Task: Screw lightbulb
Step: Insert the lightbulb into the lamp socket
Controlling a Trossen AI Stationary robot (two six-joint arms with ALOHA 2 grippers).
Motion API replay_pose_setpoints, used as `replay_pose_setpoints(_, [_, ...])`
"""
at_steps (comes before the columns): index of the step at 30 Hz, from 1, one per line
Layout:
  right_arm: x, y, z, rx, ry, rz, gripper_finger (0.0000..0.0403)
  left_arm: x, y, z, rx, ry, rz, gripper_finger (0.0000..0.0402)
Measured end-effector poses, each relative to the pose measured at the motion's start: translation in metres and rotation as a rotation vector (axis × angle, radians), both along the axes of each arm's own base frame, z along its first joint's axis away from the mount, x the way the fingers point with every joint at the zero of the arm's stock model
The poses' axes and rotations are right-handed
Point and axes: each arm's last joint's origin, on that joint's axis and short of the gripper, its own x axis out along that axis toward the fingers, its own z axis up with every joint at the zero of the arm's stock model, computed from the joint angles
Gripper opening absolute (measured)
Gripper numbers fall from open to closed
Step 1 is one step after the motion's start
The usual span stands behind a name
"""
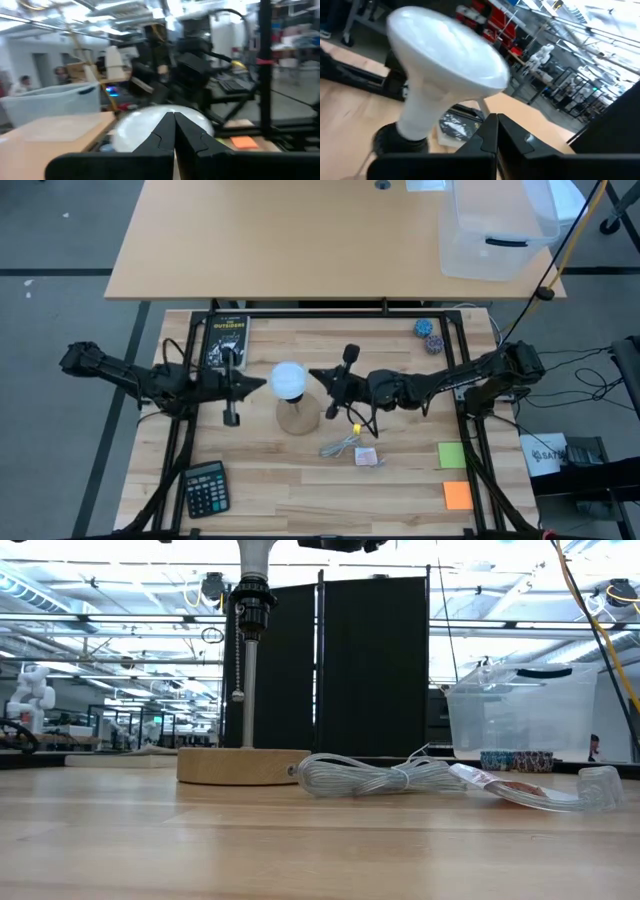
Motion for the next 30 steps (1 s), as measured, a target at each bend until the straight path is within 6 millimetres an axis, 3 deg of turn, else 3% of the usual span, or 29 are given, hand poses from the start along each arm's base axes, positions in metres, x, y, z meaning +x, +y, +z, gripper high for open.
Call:
replay_pose_setpoints(11, [0.001, -0.006, 0.006, -0.036, -0.046, 0.054, 0.0, 0.011, -0.007, -0.012, 0.005, 0.082, -0.021, 0.0])
replay_pose_setpoints(25, [-0.001, 0.007, 0.005, -0.062, -0.018, 0.057, 0.0, 0.013, 0.004, -0.016, -0.02, 0.129, 0.102, 0.0])
replay_pose_setpoints(30, [-0.002, 0.018, 0.004, -0.062, -0.01, 0.141, 0.0, 0.013, 0.008, -0.017, -0.037, 0.133, 0.243, 0.0])
